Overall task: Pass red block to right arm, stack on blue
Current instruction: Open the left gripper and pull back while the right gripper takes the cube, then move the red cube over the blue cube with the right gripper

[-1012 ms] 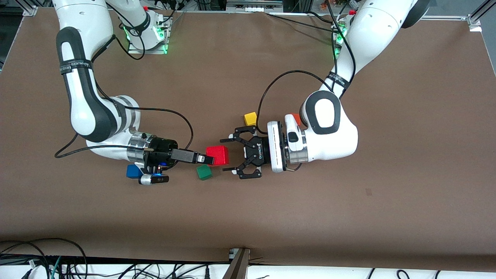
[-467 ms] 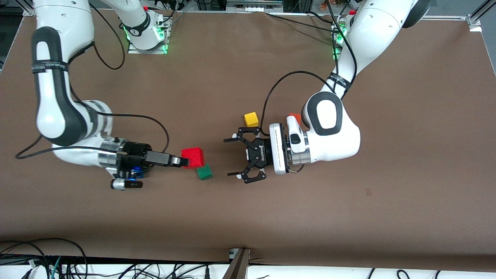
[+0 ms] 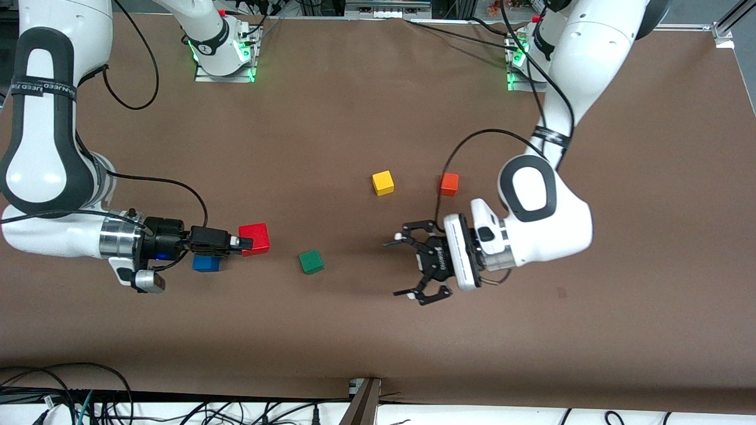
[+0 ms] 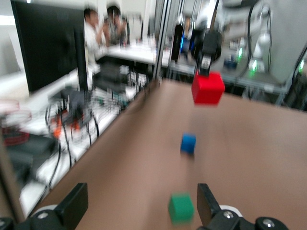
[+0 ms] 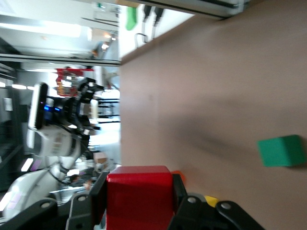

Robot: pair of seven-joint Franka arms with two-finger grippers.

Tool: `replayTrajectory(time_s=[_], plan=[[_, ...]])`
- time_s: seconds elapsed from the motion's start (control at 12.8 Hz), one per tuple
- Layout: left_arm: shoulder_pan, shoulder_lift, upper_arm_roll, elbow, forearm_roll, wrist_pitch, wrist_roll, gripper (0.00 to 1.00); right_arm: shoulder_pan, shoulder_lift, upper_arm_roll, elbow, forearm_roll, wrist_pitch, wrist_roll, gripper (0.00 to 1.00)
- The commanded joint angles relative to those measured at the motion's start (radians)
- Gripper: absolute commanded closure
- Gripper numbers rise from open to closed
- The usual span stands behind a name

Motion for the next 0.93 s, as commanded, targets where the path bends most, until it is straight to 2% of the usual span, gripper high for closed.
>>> replayTrajectory(time_s=[0.0, 0.08, 0.23, 0.39, 0.47, 0.62, 0.86], plan=[[0.057, -0.080, 0.008, -0.087, 0.196, -0.095, -0.214, 0.00, 0.004, -0.020, -0.050, 0.008, -0.210, 0.005, -0.013, 1.00], [0.081, -0.081, 0.017, -0.093, 0.256, -0.132, -0.289, 0.00, 0.004, -0.034, -0.058, 0.008, -0.312, 0.039, -0.019, 1.00], [0.101, -0.081, 0.080, -0.094, 0.383, -0.256, -0.383, 0.00, 0.004, -0.047, -0.061, -0.001, -0.458, 0.070, -0.039, 1.00], [0.106, -0.083, 0.158, -0.094, 0.464, -0.361, -0.470, 0.00, 0.006, -0.058, -0.075, -0.028, -0.555, 0.106, -0.041, 1.00], [0.106, -0.087, 0.190, -0.094, 0.532, -0.373, -0.522, 0.00, 0.006, -0.083, -0.073, -0.078, -0.596, 0.172, -0.048, 1.00], [0.124, -0.092, 0.201, -0.093, 0.657, -0.422, -0.674, 0.00, 0.030, -0.148, -0.072, -0.212, -0.676, 0.325, -0.065, 1.00], [0.135, -0.136, 0.203, -0.090, 0.847, -0.476, -0.939, 0.00, 0.067, -0.239, -0.069, -0.423, -0.713, 0.541, -0.070, 1.00]])
